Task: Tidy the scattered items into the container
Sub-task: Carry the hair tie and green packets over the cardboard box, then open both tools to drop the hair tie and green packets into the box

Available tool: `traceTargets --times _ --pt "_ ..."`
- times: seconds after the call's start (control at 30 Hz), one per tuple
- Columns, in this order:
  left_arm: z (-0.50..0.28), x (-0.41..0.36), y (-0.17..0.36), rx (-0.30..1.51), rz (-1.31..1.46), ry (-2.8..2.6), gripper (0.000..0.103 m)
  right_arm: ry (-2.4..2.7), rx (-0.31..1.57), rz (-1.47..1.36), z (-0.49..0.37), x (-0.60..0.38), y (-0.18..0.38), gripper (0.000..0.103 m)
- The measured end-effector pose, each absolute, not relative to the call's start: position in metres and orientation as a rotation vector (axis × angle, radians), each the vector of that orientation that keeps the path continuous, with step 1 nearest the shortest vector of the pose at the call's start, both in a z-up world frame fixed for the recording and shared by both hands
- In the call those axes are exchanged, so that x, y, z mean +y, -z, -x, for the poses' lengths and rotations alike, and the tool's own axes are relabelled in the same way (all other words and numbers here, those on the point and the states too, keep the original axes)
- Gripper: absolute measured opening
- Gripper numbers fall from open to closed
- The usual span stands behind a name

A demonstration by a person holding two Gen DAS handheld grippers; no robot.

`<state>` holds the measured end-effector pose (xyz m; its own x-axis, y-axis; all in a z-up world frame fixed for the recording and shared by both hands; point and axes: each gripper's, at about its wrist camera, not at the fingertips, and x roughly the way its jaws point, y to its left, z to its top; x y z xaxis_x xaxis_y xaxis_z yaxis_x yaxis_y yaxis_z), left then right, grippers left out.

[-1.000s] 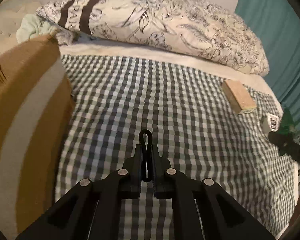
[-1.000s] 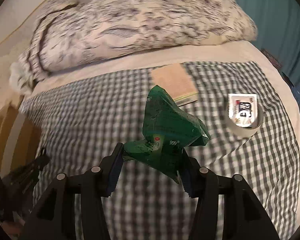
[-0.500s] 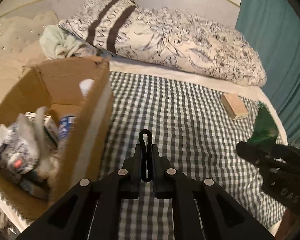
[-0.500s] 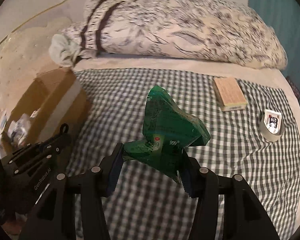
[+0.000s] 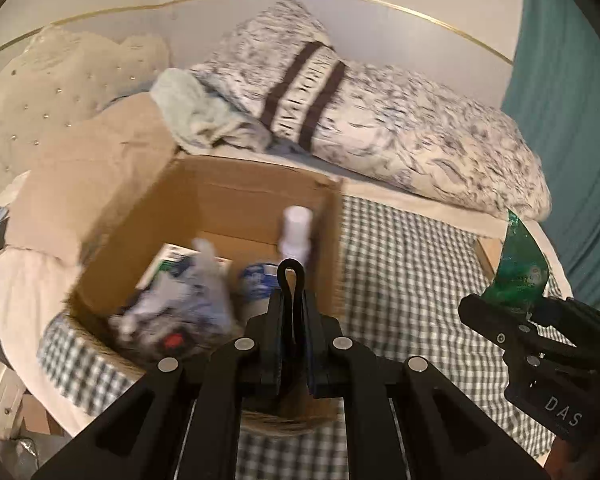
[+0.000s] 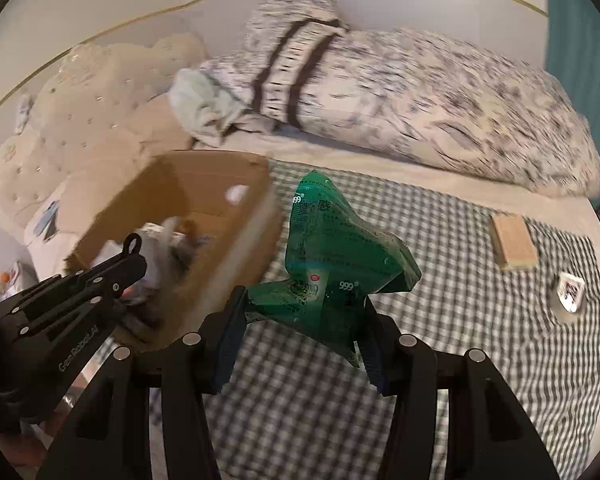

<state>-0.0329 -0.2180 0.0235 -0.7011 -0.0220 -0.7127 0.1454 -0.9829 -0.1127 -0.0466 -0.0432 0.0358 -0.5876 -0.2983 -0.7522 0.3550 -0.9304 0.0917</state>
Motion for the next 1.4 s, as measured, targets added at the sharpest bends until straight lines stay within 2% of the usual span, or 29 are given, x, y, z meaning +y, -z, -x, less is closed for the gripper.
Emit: traceTargets --times 0.33,0.7,0.73,0.77,0.8,0.83,0.87,0.9,0.93,0.97,1.4 --pt "0.038 -0.281 -0.013 0.307 -1.163 2.739 0.008 2.402 0.149 -1.132 0.055 -0.130 -0.034 0.051" --pt "0.060 -0.315 0.019 0.377 -1.234 2.717 0.010 2.306 0.171 -1.223 0.085 -0.178 -0.001 0.052" --pt "0.062 -0.314 0.020 0.371 -1.243 2.728 0.018 2.300 0.165 -1.229 0.087 -0.178 0.001 0.054" --pt "0.062 -0.313 0.021 0.359 -1.248 2.729 0.033 2.298 0.159 -1.234 0.089 -0.178 0.002 0.056" --pt "0.064 -0.313 0.023 0.340 -1.248 2.709 0.061 2.297 0.148 -1.238 0.091 -0.176 0.003 0.060" --pt "0.066 -0.314 0.024 0.329 -1.239 2.671 0.076 2.315 0.144 -1.241 0.093 -0.173 0.003 0.061" --pt "0.066 -0.316 0.025 0.338 -1.228 2.643 0.098 2.338 0.137 -1.241 0.096 -0.168 0.002 0.062" --pt "0.065 -0.318 0.025 0.370 -1.212 2.631 0.103 2.349 0.117 -1.237 0.098 -0.162 0.000 0.066" --pt "0.063 -0.320 0.025 0.419 -1.196 2.648 0.103 2.356 0.091 -1.234 0.100 -0.155 -0.002 0.074" --pt "0.062 -0.319 0.024 0.458 -1.188 2.662 0.103 2.365 0.051 -1.230 0.102 -0.147 -0.004 0.077" --pt "0.063 -0.241 0.010 0.305 -1.240 2.710 0.103 2.516 -0.152 -1.195 0.098 -0.045 -0.024 0.077"
